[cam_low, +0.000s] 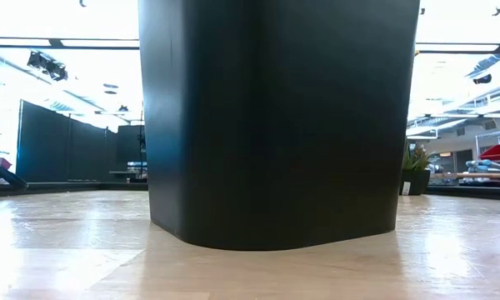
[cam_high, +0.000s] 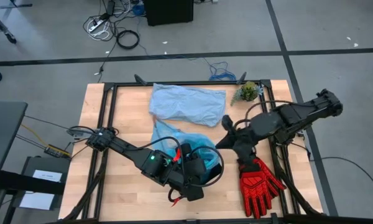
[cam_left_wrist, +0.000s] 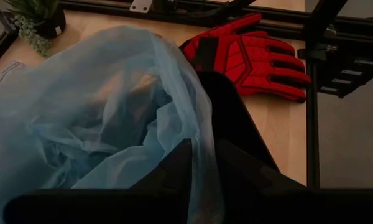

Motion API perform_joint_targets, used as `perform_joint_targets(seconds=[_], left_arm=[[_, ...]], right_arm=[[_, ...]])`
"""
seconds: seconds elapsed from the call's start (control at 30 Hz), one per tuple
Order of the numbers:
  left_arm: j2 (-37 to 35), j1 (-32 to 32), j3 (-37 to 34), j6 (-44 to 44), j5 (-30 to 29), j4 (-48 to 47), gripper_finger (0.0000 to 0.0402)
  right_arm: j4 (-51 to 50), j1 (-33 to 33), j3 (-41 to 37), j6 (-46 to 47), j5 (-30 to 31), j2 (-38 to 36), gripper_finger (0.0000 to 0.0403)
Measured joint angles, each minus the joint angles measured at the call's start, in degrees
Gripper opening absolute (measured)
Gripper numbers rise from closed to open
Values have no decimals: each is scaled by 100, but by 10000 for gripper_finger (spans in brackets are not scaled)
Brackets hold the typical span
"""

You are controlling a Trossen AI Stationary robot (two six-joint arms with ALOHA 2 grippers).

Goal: Place trash/remove bag and relplace
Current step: Close the light blue trash bag

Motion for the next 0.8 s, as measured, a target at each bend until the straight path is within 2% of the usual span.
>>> perform_joint_targets(seconds=[0.17, 0.37, 0.8], left_arm=[[0, 0, 0, 27, -1, -25, 84], [0, 0, 0, 32, -1, -83, 84], [0, 0, 0, 23, -1, -82, 84]], right_arm=[[30, 74, 2, 10, 16, -237, 0], [-917, 67, 2, 399, -816, -64, 5], [-976, 39, 2, 175, -956, 584, 92]])
